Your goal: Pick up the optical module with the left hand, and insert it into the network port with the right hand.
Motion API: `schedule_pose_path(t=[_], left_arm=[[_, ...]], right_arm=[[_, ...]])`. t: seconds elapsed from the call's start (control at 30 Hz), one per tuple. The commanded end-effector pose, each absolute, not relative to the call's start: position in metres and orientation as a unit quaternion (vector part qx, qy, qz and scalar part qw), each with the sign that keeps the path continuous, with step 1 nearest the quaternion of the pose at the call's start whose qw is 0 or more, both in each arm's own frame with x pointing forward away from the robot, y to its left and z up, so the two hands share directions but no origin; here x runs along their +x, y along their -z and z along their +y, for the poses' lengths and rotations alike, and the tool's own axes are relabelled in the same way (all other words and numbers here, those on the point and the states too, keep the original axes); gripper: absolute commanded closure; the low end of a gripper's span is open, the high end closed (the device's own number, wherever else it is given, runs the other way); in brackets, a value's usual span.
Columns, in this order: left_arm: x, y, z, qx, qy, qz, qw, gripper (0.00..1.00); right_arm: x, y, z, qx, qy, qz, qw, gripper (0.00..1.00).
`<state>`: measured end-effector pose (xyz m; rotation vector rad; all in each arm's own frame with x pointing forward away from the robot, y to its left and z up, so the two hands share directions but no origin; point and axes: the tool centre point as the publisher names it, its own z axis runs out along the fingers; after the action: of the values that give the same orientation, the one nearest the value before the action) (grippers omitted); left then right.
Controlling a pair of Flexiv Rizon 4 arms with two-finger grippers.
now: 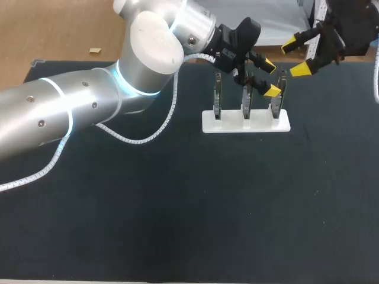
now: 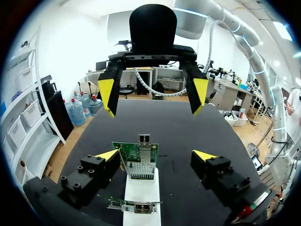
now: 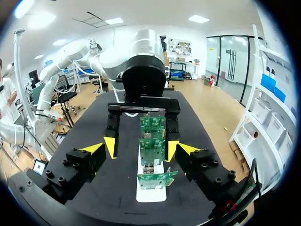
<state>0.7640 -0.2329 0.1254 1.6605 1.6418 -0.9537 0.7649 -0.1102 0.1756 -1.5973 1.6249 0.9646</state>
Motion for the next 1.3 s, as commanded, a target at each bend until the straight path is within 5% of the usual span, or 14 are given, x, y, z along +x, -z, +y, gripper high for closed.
schedule_pose_path(t=[0.03, 0.1, 0.13, 0.2, 1.3], left_arm=[[0.764, -0.126, -0.233, 0.627, 0.359, 0.621, 0.303, 0.00], [0.764, -0.126, -0.233, 0.627, 0.359, 0.621, 0.303, 0.00], [0.764, -0.126, -0.233, 0.627, 0.359, 0.621, 0.303, 0.00], [0.764, -0.126, -0.233, 0.627, 0.359, 0.621, 0.303, 0.00], [0.764, -0.126, -0.233, 0.627, 0.359, 0.621, 0.303, 0.00]], right_arm=[[0.770, -0.177, -0.114, -0.616, -0.374, 0.615, 0.320, 0.00], [0.770, -0.177, -0.114, -0.617, -0.373, 0.615, 0.319, 0.02], [0.770, -0.177, -0.114, -0.617, -0.371, 0.616, 0.319, 0.58], [0.770, -0.177, -0.114, -0.616, -0.369, 0.618, 0.322, 1.00], [0.777, -0.160, -0.105, -0.624, -0.369, 0.621, 0.298, 1.00]])
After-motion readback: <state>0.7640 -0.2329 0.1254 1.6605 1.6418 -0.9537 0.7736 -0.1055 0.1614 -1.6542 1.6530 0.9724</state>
